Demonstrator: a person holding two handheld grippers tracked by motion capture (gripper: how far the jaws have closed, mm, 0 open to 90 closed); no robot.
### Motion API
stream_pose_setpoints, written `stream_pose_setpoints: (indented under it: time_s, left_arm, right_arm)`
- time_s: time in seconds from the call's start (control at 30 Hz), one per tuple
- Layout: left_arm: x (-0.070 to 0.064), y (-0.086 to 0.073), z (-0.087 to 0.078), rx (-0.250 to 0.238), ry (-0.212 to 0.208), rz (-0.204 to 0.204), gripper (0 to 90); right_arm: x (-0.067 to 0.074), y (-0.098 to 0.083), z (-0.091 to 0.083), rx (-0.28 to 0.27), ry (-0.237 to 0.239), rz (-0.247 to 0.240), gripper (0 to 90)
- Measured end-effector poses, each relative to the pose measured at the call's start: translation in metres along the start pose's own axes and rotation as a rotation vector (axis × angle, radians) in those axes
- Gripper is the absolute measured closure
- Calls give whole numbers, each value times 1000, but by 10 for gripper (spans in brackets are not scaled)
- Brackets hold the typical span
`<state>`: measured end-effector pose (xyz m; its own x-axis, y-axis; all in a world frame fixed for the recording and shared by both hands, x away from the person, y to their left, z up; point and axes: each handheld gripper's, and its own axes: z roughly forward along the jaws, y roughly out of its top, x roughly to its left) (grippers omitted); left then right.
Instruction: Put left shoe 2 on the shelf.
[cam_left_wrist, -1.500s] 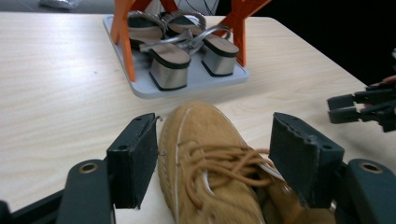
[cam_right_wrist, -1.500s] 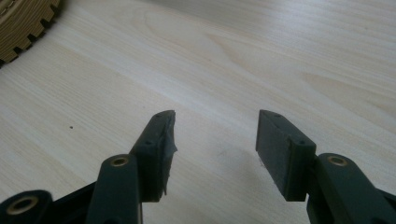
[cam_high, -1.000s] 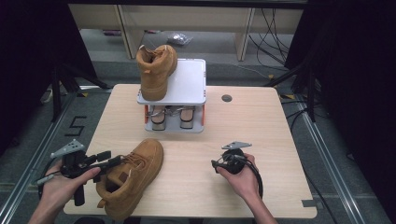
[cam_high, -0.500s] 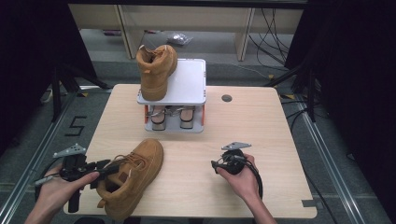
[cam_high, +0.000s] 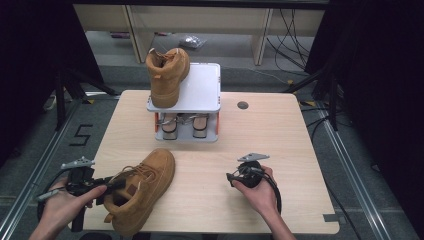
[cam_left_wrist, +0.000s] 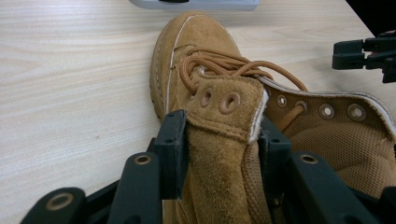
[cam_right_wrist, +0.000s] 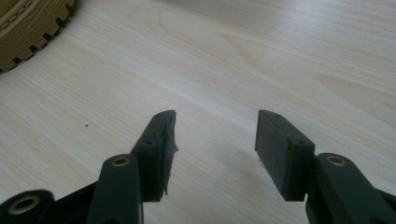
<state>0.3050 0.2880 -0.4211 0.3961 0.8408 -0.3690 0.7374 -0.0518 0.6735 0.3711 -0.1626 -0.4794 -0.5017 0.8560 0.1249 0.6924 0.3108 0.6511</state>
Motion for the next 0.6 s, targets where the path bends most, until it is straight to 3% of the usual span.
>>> stream_pose_setpoints:
  time_s: [0.03, 0.13, 0.3, 0.4, 0.6]
  left_arm:
    - [1, 0, -1, 24, 6, 21, 604]
    - [1, 1, -2, 67, 3, 0, 606]
    - [0, 1, -2, 69, 20, 5, 672]
    - [-3, 2, -2, 80, 44, 33, 724]
    - [-1, 2, -2, 53, 34, -13, 764]
  right_arm:
    - [-1, -1, 0, 4, -3, -5, 482]
    - [-1, -1, 0, 8, 8, 12, 482]
    - [-1, -2, -1, 17, -2, 17, 481]
    - [-1, -2, 0, 13, -2, 4, 481]
    - [-4, -2, 3, 10, 9, 3, 480]
